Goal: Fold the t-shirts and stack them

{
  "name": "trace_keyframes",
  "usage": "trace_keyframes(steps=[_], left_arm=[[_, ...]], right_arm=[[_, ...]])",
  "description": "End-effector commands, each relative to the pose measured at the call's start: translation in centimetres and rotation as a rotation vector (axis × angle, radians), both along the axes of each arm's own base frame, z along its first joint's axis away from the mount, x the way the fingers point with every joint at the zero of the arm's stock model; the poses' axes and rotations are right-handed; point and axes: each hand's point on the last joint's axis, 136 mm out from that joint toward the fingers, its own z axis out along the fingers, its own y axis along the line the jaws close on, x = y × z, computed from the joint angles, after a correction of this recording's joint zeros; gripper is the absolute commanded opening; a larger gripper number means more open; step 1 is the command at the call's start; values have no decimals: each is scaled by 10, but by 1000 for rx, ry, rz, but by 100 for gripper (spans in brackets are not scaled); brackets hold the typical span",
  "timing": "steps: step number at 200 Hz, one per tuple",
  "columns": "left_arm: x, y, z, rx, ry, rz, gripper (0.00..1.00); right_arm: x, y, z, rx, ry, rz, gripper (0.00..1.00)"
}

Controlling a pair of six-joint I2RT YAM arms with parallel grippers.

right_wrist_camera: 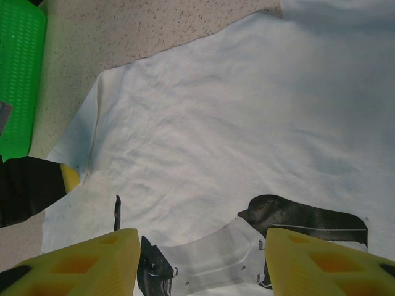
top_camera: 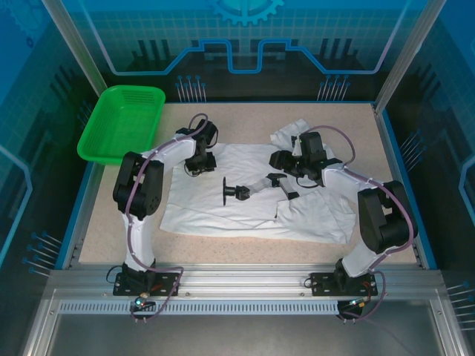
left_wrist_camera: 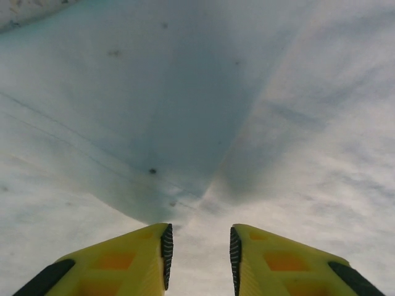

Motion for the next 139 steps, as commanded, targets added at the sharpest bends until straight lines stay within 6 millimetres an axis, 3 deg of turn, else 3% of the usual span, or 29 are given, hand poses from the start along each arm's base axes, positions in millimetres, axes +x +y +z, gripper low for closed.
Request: trace_keyframes(steps=[1, 139], left_arm=[[1, 7, -2, 70, 13, -46, 34], [3, 2, -15, 63, 52, -72, 32]], right_arm=[[1, -4, -5, 9, 23, -13, 57], [2, -5, -8, 8, 34, -16, 57]])
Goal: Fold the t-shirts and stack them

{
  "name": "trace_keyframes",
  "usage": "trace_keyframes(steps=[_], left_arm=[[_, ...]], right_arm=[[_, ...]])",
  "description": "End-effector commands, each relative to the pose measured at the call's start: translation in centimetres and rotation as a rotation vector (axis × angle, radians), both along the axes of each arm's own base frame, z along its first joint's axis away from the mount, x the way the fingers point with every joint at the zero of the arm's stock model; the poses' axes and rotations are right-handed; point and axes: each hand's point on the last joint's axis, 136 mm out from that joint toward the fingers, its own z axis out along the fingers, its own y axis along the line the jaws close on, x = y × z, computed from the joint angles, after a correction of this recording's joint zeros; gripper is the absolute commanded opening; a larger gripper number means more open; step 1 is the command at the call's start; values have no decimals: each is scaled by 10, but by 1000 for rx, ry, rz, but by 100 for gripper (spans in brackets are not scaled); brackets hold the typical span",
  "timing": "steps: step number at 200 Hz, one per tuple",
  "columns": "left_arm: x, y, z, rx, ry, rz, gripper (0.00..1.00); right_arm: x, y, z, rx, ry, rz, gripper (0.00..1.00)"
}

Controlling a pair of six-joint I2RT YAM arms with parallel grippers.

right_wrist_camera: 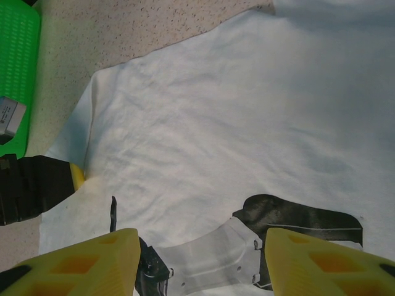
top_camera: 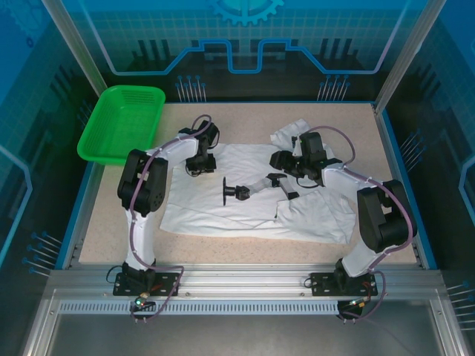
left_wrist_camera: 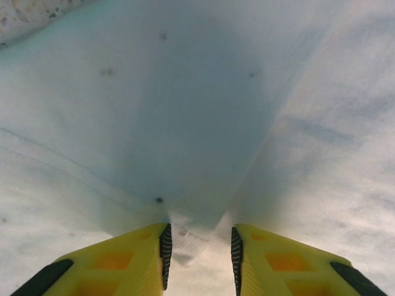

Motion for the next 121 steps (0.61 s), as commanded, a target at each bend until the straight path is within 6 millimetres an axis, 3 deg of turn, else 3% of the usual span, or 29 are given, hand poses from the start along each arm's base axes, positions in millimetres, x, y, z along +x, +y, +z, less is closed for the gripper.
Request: trace_keyframes(steps=[1, 121], left_arm=[[-2, -1, 0, 18, 26, -29, 32], [-1, 2, 1, 30, 23, -18, 13]], right_arm=[[2, -3, -4, 9, 22, -9, 57], [1, -2, -4, 9, 22, -5, 57]])
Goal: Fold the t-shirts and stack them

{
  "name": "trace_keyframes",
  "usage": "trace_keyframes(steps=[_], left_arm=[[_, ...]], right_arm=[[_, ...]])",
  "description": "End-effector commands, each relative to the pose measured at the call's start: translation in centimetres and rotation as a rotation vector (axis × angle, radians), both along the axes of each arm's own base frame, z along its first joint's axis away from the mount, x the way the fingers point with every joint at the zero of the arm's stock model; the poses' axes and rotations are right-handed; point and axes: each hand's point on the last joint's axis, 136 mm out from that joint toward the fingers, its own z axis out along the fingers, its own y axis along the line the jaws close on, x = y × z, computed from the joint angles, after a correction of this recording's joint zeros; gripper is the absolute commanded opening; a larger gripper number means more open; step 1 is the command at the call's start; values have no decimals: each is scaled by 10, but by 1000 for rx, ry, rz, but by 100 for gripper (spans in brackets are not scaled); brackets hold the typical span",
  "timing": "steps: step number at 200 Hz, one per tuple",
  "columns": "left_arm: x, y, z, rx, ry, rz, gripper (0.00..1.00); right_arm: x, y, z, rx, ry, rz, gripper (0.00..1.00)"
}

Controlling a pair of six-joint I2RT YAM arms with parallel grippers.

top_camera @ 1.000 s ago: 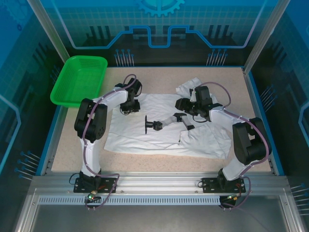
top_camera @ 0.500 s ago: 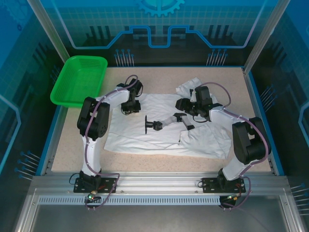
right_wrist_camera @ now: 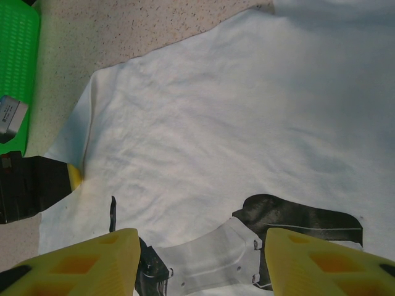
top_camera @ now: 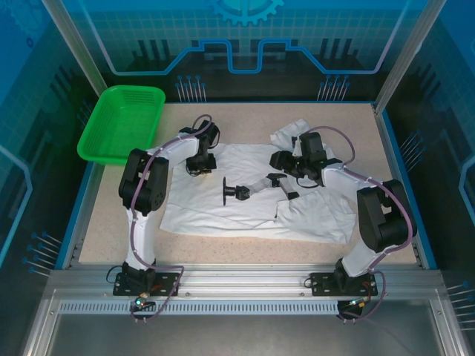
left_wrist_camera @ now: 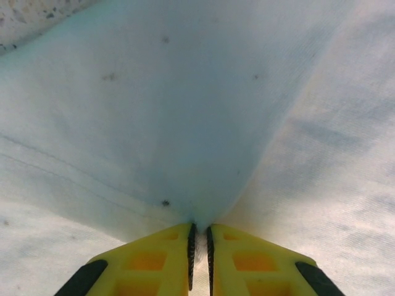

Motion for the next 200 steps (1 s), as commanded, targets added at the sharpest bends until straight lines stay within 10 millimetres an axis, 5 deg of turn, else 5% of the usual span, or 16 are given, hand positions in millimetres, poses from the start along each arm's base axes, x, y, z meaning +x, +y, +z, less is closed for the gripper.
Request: trace_keyframes(steps=[1, 49, 118, 160, 200], left_arm=[[-1, 2, 2, 24, 11, -16, 12], [-1, 2, 3, 25, 7, -14, 0], [4, 5, 22, 20, -79, 1, 0], [11, 1, 52, -44, -213, 24, 0], [21, -10, 69, -123, -308, 29, 0]], right_arm=[[2, -2, -3, 10, 21, -7, 57], [1, -3, -3, 9, 21, -9, 57], [0, -8, -3, -8, 23, -38, 57], [6, -38, -4, -106, 81, -161, 57], [45, -80, 11, -202, 108, -256, 57]])
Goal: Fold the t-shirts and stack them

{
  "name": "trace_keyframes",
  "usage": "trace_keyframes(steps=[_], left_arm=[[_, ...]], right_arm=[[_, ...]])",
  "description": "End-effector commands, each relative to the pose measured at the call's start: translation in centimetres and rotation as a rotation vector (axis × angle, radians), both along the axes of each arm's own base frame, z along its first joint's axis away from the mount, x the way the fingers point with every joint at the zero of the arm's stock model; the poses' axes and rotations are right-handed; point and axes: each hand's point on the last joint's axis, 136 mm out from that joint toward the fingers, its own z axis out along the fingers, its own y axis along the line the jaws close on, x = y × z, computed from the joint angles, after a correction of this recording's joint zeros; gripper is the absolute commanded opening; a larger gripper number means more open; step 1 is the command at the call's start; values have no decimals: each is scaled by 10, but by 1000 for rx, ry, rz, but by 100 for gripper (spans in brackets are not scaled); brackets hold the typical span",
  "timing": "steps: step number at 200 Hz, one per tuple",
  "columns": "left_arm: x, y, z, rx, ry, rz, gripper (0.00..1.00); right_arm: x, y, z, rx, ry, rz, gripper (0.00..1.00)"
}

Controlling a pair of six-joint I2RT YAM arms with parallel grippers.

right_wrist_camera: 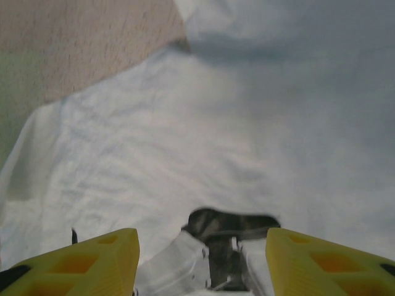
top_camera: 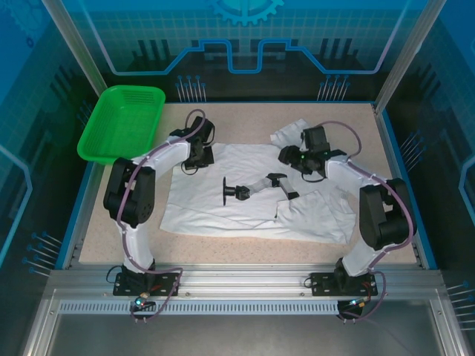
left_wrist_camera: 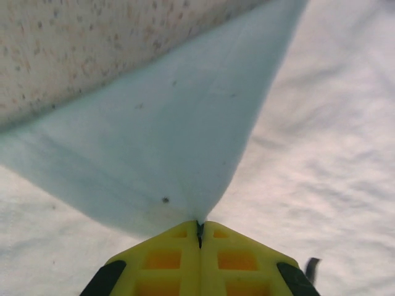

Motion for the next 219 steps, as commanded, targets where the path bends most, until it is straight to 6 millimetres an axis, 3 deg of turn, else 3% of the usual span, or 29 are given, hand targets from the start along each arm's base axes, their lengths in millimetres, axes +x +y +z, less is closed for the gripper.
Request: trace_keyframes(steps=[1, 40, 74, 80, 106, 121, 154, 219], left_arm=[[10, -11, 19, -73, -92, 6, 0], [12, -17, 33, -122, -143, -2, 0], [6, -14, 35, -146, -195, 25, 0], [5, -15, 35, -153, -203, 27, 0], [2, -14, 35, -155, -210, 33, 0], [3, -14, 36, -158, -218, 32, 0], [3, -17, 31, -164, -213, 28, 0], [2, -18, 29, -174, -215, 26, 0]], right_arm=[[28, -39, 8, -88, 34, -91, 57], [91, -87, 5, -179, 75, -141, 51], [148, -102, -17, -301, 128, -80, 42], [156, -103, -30, -324, 142, -62, 42], [191, -108, -38, -389, 100, -11, 42], [204, -114, -42, -429, 80, -11, 45], [226, -110, -51, -386, 11, 31, 50], [239, -94, -69, -354, -24, 79, 49]])
